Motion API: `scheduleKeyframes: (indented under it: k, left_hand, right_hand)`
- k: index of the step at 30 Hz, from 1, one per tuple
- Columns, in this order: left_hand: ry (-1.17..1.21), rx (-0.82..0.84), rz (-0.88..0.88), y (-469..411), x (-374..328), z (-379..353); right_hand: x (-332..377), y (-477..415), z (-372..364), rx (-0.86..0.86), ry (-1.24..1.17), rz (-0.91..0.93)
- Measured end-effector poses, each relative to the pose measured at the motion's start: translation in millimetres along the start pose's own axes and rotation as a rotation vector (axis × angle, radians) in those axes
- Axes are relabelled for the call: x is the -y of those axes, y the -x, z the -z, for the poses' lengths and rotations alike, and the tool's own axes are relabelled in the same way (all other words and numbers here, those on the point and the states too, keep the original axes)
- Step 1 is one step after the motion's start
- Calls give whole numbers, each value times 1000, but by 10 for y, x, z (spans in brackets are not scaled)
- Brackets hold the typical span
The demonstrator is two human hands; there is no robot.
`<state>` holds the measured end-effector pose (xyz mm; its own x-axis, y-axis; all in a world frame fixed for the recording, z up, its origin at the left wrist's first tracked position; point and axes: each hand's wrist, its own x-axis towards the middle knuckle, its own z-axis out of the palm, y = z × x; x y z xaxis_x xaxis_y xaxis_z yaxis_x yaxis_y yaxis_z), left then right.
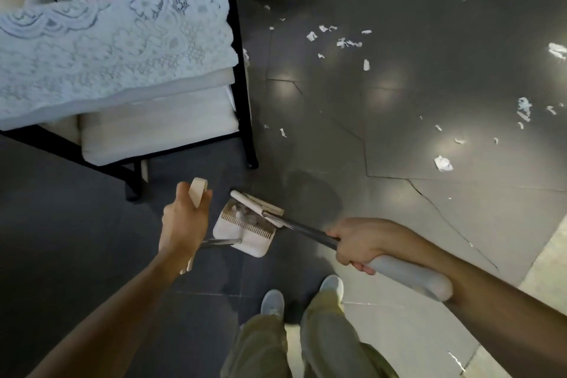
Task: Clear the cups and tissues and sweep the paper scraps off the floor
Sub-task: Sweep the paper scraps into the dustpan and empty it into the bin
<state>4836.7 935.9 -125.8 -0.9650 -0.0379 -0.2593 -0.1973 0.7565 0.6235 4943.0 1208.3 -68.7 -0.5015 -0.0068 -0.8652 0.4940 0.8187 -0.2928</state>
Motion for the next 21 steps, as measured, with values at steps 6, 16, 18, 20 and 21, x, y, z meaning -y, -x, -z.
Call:
scheduleKeyframes:
  k: [6, 16, 18, 20, 21]
  left_hand:
    - [32, -26, 5, -143, -700, -442]
    - [57, -141, 143, -467, -2130, -1526]
    - [66, -178, 185, -527, -2388, -1695]
    - [73, -210, 216, -586, -2596, -1834]
    - [70, -222, 233, -616, -2674, -1890]
  right_hand:
    - [-525, 10, 694, -46, -82, -15]
    - [-1542, -402, 2260, -109, -142, -106]
    - [-1684, -572, 2523, -139, -66, -90]
    - [-1750, -737, 2773, -170, 20, -79]
    - [-1754, -820, 2892, -185, 56, -76]
